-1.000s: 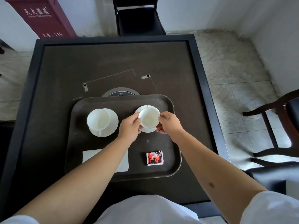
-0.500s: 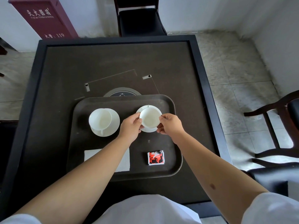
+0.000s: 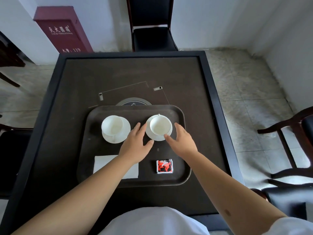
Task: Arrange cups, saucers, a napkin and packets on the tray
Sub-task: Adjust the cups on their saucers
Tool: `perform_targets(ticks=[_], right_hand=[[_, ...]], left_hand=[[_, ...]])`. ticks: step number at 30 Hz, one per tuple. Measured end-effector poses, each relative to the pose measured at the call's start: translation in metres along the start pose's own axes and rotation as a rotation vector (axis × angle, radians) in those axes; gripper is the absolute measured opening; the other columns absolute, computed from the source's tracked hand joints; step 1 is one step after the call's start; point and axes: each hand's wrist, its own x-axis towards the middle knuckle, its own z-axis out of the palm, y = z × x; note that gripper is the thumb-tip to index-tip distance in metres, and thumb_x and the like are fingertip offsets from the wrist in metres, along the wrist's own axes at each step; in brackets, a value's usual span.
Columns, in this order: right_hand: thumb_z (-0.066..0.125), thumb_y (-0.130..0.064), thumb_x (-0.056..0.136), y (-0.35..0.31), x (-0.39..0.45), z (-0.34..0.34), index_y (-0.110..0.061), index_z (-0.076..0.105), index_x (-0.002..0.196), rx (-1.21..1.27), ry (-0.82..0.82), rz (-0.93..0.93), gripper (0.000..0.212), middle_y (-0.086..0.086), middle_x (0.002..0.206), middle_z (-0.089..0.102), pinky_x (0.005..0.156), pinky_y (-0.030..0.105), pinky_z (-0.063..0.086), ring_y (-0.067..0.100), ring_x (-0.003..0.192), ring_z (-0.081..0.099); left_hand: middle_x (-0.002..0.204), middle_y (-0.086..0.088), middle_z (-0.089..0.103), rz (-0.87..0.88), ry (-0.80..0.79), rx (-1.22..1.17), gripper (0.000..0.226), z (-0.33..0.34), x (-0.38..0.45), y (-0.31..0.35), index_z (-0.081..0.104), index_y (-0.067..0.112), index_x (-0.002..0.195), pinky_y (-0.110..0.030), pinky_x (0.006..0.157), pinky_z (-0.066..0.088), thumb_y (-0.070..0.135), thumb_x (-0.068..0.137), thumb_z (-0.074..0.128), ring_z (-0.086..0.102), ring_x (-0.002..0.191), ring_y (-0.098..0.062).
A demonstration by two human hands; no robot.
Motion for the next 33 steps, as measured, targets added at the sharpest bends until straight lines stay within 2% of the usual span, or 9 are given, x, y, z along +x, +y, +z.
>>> perform_targets(ticks=[2, 4, 9, 14, 23, 28, 33], right_hand=[[0.046, -0.071, 0.084, -0.001, -0.012, 0.001, -0.029, 0.016, 0.151, -0.206, 0.002, -0.092, 0.085, 0.001, 0.162, 0.016, 0.110, 0.052, 0.031, 0.028, 0.147, 0.020], [0.040, -0.078, 0.081, -0.002, -0.025, 0.003, -0.031, 0.006, 0.153, -0.349, -0.015, -0.162, 0.092, 0.002, 0.165, 0.001, 0.115, 0.053, 0.020, 0.028, 0.150, 0.005], [0.026, -0.088, 0.074, -0.005, -0.059, 0.012, -0.033, -0.003, 0.153, -0.507, -0.061, -0.285, 0.100, 0.000, 0.163, -0.014, 0.117, 0.055, 0.009, 0.027, 0.149, -0.010], [0.028, -0.087, 0.076, -0.013, -0.088, 0.019, -0.034, -0.006, 0.152, -0.577, -0.092, -0.411, 0.099, 0.000, 0.163, -0.017, 0.117, 0.055, 0.004, 0.026, 0.149, -0.016], [0.036, -0.079, 0.084, -0.042, -0.109, 0.024, -0.032, 0.001, 0.154, -0.597, -0.164, -0.545, 0.091, 0.001, 0.164, -0.011, 0.119, 0.052, 0.006, 0.025, 0.150, -0.011], [0.037, -0.077, 0.085, -0.053, -0.109, 0.037, -0.033, 0.003, 0.154, -0.594, -0.195, -0.585, 0.089, 0.000, 0.164, -0.011, 0.118, 0.051, 0.007, 0.024, 0.150, -0.008], [0.036, -0.076, 0.085, -0.072, -0.107, 0.059, -0.033, 0.001, 0.154, -0.589, -0.193, -0.558, 0.088, 0.000, 0.164, -0.011, 0.118, 0.051, 0.007, 0.024, 0.150, -0.008]], left_hand=[[0.166, 0.001, 0.004, 0.050, 0.006, 0.155, 0.076, -0.005, -0.015, -0.002, 0.010, 0.032, 0.155, -0.047, 0.114, 0.028, 0.061, 0.093, 0.043, 0.008, 0.151, -0.025], [0.166, -0.001, -0.002, 0.084, 0.003, 0.292, 0.080, -0.009, -0.031, -0.006, 0.005, 0.032, 0.155, -0.048, 0.116, 0.024, 0.066, 0.091, 0.039, 0.002, 0.151, -0.026], [0.165, -0.001, -0.012, 0.049, 0.030, 0.407, 0.083, -0.014, -0.072, -0.014, -0.004, 0.036, 0.154, -0.048, 0.118, 0.014, 0.072, 0.088, 0.031, -0.010, 0.151, -0.026], [0.164, -0.002, -0.016, 0.003, 0.065, 0.403, 0.082, -0.020, -0.108, -0.020, -0.003, 0.037, 0.154, -0.049, 0.118, 0.012, 0.072, 0.088, 0.031, -0.013, 0.150, -0.028], [0.166, -0.004, -0.004, -0.137, 0.131, 0.369, 0.079, -0.026, -0.153, -0.030, 0.002, 0.041, 0.152, -0.050, 0.116, 0.019, 0.072, 0.087, 0.034, -0.001, 0.151, -0.029], [0.166, -0.003, -0.003, -0.192, 0.153, 0.342, 0.079, -0.029, -0.168, -0.038, 0.003, 0.039, 0.153, -0.050, 0.115, 0.021, 0.071, 0.089, 0.036, 0.002, 0.151, -0.029], [0.166, -0.001, -0.007, -0.148, 0.130, 0.339, 0.079, -0.044, -0.164, -0.061, 0.001, 0.039, 0.154, -0.049, 0.116, 0.021, 0.071, 0.090, 0.034, 0.000, 0.151, -0.028]])
